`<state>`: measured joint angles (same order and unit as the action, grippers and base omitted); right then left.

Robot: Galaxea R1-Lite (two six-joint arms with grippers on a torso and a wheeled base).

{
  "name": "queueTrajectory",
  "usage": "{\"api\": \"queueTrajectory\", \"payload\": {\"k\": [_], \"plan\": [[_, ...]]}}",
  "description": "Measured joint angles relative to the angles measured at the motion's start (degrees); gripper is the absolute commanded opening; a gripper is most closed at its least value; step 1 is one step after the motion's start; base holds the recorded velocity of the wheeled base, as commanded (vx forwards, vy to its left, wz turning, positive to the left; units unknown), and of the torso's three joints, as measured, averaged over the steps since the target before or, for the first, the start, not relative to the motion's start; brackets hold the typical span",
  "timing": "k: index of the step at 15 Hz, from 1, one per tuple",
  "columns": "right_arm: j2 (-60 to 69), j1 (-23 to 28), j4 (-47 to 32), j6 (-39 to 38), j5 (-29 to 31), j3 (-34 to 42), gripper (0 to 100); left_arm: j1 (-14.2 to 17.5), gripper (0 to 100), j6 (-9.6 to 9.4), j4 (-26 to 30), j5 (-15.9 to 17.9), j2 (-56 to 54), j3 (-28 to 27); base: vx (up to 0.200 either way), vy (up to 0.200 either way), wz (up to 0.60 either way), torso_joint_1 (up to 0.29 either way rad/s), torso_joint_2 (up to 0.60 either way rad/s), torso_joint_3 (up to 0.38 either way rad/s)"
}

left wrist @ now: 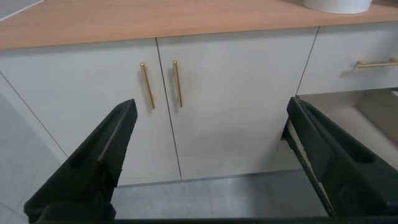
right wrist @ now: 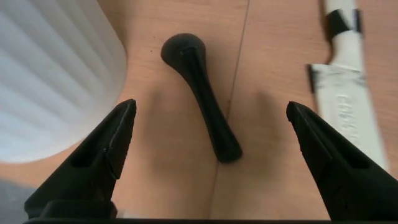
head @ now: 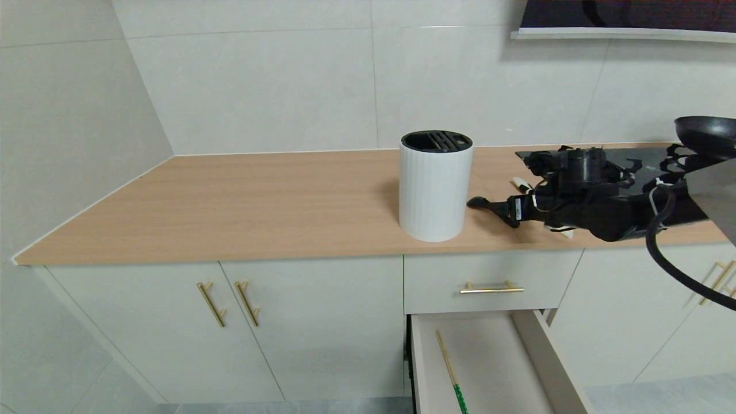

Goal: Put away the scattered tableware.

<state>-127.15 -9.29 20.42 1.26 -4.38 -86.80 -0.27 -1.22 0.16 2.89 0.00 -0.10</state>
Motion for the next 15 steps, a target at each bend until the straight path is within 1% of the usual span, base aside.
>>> {"api": "queueTrajectory", "payload": {"k": [7,12,13,15], "plan": [[-6.6,0.0,0.6,-0.2,0.6,-4.1,100,0.0,100,0.0,0.0,0.0,0.0,0.0,0.0,0.0,0.0,0.0,0.0,0.0],[-7.9,0.0,0.8,-0.2,0.8,-4.8,100,0.0,100,0.0,0.0,0.0,0.0,0.0,0.0,0.0,0.0,0.0,0.0,0.0],[-8.0,0.0,0.8,-0.2,0.8,-4.8,0,0.0,100,-0.01,0.0,0.0,0.0,0.0,0.0,0.0,0.0,0.0,0.0,0.0],[-8.0,0.0,0.8,-0.2,0.9,-4.8,0,0.0,100,0.0,0.0,0.0,0.0,0.0,0.0,0.0,0.0,0.0,0.0,0.0]]}}
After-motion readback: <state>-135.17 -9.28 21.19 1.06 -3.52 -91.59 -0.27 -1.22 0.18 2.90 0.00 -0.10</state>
